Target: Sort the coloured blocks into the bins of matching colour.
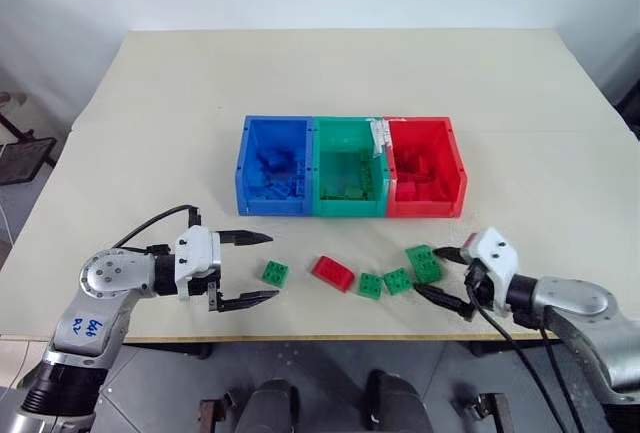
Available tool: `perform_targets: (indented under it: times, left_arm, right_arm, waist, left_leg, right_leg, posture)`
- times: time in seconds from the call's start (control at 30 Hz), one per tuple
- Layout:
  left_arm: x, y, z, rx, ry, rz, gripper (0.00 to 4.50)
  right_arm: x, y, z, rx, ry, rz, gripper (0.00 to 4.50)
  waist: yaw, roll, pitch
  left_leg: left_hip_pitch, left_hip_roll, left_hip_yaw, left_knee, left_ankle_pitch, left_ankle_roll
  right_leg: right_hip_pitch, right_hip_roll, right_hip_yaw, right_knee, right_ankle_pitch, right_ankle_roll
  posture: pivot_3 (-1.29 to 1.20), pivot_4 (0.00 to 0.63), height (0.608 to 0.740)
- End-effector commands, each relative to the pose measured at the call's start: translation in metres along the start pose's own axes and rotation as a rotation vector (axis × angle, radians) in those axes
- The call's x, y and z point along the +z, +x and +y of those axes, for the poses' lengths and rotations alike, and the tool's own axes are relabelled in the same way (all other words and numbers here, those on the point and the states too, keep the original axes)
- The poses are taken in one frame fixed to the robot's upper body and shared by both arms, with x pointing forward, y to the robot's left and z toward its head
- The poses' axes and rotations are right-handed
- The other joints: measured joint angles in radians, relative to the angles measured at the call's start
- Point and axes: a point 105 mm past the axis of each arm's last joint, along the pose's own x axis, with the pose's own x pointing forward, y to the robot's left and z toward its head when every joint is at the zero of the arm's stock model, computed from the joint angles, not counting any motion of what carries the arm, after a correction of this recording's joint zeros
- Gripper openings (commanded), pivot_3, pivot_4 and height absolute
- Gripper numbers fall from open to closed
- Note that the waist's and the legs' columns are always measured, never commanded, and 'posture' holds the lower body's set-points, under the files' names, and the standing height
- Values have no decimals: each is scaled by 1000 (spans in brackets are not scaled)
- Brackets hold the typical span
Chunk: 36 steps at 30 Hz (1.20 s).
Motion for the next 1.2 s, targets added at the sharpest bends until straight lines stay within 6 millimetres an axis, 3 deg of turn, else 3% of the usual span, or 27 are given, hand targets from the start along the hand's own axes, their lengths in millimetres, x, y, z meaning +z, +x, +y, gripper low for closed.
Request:
perform_targets:
  times: [0.03,0.23,0.3,0.4,0.57,0.63,0.7,0.8,0.93,1.07,1.2]
  left_arm:
    - [10,-5,2,16,46,-6,4500]
    - [13,-4,4,21,53,-29,4500]
    - [15,-3,5,30,53,-46,4500]
    - [18,-4,7,64,44,-74,4500]
    - [22,-14,16,210,-7,-121,4500]
    - [24,-26,22,326,-57,-157,4500]
    - [24,-32,23,382,-90,-171,4500]
    - [17,-44,13,431,-115,-131,4500]
    - [16,-50,3,461,-123,-110,4500]
    - [18,-53,1,475,-112,-95,4500]
    - [19,-50,2,461,-101,-92,4500]
  right_arm:
    - [-2,4,-4,-42,10,7,3881]
    - [0,3,-9,-65,-10,6,1885]
    - [3,0,-12,-65,-36,5,1443]
    - [14,-5,-16,-32,-69,-38,1448]
    - [70,-2,-10,112,-114,-228,1448]
    - [104,13,-9,151,-129,-310,1448]
    - [121,23,-9,162,-135,-336,1448]
    - [151,55,-25,74,-150,-360,1448]
    - [166,86,-41,24,-181,-332,1448]
    - [176,97,-35,84,-223,-345,2754]
    - [180,88,-31,128,-293,-396,4117]
  waist:
    - [0,0,0]
    - [0,0,0]
    - [1,0,0]
    - [1,0,0]
    - [-12,0,0]
    - [-21,0,0]
    - [-29,0,0]
    - [-31,-2,-1]
    - [-24,-3,-1]
    - [-24,-3,-1]
    - [-31,-3,-1]
  left_leg:
    - [0,0,0,0,0,0]
    - [0,0,0,0,0,0]
    - [0,0,0,0,0,0]
    - [0,0,0,0,0,0]
    - [0,0,0,0,0,0]
    - [0,1,0,0,0,0]
    - [0,1,1,0,0,0]
    - [1,2,-2,0,-1,-1]
    - [-1,1,-3,0,-1,-1]
    - [-2,0,-4,0,-1,-1]
    - [-2,1,-4,-1,-1,-1]
  right_leg:
    - [0,0,0,0,0,0]
    - [0,0,0,0,0,0]
    - [0,0,0,0,0,0]
    - [0,0,0,0,0,0]
    - [0,0,0,0,0,0]
    - [0,0,0,1,0,0]
    - [-1,0,1,1,0,0]
    - [-1,0,-1,4,0,0]
    - [-2,0,-1,3,0,0]
    - [-2,0,-2,3,0,0]
    - [-2,0,-3,3,0,0]
  posture:
    - [0,150,740]
    - [0,150,740]
    - [0,150,740]
    - [0,150,740]
    - [0,150,740]
    - [0,150,740]
    - [0,150,740]
    - [0,150,740]
    - [0,150,740]
    - [0,150,740]
    - [0,150,740]
